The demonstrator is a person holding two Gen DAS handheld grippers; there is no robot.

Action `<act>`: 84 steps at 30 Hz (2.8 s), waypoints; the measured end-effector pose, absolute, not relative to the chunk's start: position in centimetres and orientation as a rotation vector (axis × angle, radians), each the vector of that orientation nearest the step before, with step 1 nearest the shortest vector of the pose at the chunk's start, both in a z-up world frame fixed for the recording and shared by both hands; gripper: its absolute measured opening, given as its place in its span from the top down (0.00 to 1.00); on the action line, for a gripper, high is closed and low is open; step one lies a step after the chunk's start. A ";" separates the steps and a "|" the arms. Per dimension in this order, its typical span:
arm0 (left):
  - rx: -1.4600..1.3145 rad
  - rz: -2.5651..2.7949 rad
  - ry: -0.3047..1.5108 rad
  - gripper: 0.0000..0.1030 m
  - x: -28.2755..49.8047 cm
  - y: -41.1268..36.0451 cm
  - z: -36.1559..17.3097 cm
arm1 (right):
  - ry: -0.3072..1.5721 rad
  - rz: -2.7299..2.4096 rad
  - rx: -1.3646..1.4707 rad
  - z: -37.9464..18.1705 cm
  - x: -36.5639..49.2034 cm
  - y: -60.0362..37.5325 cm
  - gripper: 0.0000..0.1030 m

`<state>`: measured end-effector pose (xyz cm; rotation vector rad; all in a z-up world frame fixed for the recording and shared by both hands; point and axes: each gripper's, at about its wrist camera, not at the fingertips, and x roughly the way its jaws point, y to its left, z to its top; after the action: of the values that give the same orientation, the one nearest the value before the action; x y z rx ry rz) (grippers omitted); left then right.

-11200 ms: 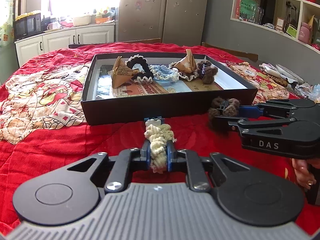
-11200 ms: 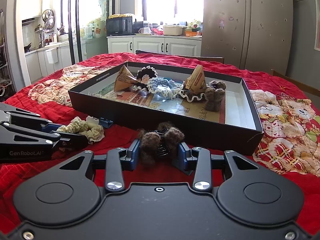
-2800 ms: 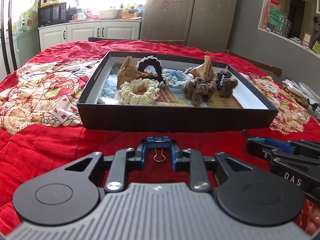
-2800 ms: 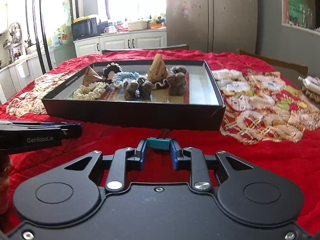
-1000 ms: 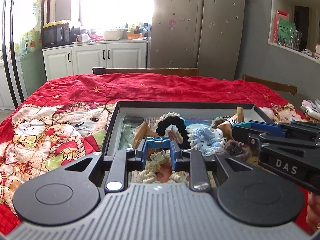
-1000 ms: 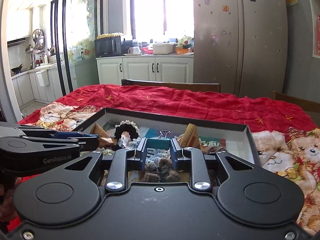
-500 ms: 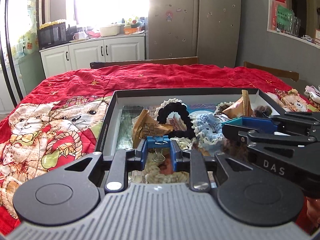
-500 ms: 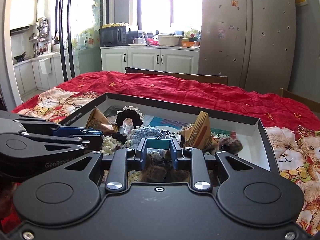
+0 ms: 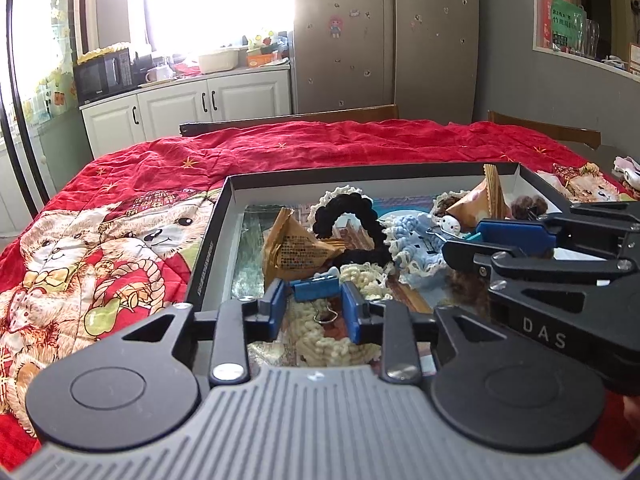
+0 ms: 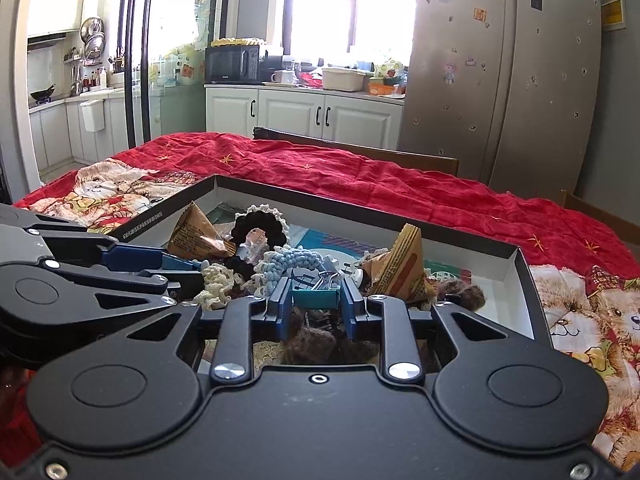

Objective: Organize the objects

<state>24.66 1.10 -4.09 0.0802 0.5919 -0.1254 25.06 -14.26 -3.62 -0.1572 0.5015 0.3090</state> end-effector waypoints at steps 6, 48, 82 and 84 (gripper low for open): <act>0.078 -0.130 0.582 0.44 24.4 1.0 -3.8 | 0.494 0.307 -0.148 -3.3 24.7 -14.6 0.67; 0.054 -0.118 0.507 0.00 13.4 2.1 1.2 | 0.449 0.215 -0.046 3.2 11.8 -19.6 0.26; 0.034 -0.119 0.561 0.00 5.7 1.5 0.9 | 0.550 0.161 -0.041 2.2 3.8 -19.7 0.22; 0.024 -0.117 0.566 0.00 5.7 1.6 0.8 | 0.555 0.161 -0.033 2.2 3.8 -19.7 0.22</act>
<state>5.69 1.56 0.81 0.0244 0.5656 -0.1171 3.79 -19.70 2.17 -0.0328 0.5545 0.1613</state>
